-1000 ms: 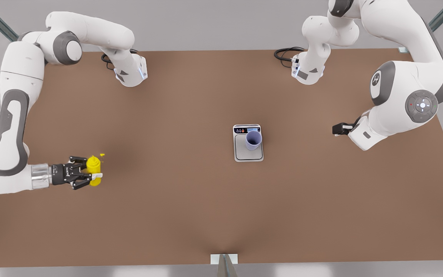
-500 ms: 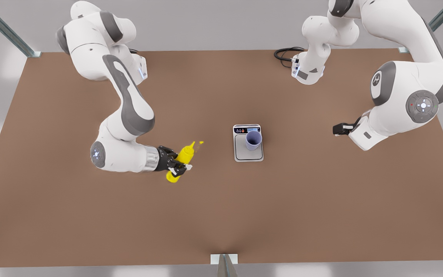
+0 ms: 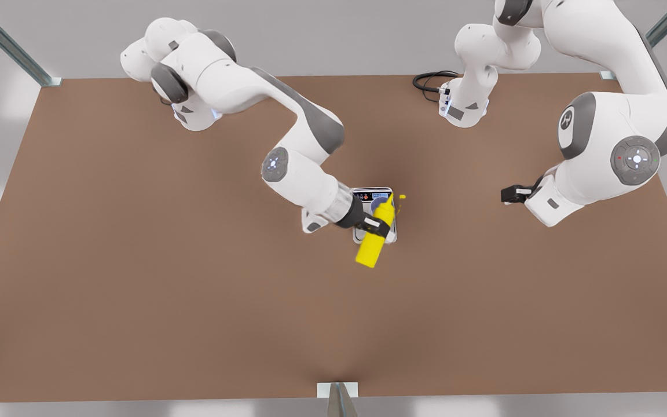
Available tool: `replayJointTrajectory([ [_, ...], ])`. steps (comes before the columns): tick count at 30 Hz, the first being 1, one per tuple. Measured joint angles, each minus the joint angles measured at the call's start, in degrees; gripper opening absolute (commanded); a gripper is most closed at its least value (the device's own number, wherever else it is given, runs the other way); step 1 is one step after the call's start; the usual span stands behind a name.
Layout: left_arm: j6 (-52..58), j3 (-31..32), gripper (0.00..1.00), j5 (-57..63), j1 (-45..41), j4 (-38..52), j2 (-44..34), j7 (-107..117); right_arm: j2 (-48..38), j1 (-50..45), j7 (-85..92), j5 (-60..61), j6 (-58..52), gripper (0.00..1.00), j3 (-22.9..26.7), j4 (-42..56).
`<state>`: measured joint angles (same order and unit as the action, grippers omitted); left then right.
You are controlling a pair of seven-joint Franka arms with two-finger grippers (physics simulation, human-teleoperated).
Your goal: Move cup to the weight, pick up sauce bottle, pour sauce
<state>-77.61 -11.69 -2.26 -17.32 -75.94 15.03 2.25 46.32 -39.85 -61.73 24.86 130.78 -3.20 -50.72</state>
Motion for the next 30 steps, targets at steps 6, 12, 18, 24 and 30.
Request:
replayJointTrajectory([
  [6, 0.0, 0.0, 1.0, 0.0, 0.0, 0.1, -0.1, 0.0, 0.3, -0.1, 3.4, -9.6, 9.5, 0.44, -1.2, -7.3],
  [12, 0.0, 0.0, 1.0, -0.1, -0.1, 0.1, 0.0, 0.0, 4.0, -3.5, 4.1, -23.1, 17.0, 0.43, -1.1, -7.3],
  [18, -0.1, 0.0, 1.0, -0.2, -0.1, 0.1, 0.3, 0.0, -0.8, -0.7, 3.7, -32.5, 21.7, 0.43, -6.1, -17.5],
  [24, -0.1, 0.1, 1.0, -0.3, -0.1, 0.1, 0.3, 0.0, 0.6, -1.6, 3.5, -37.4, 21.8, 0.43, -6.1, -18.3],
  [30, -0.1, 0.1, 1.0, -0.3, 0.0, 0.1, 0.3, 0.0, 1.9, -1.8, 3.5, -44.4, 24.1, 0.44, -6.0, -21.4],
])
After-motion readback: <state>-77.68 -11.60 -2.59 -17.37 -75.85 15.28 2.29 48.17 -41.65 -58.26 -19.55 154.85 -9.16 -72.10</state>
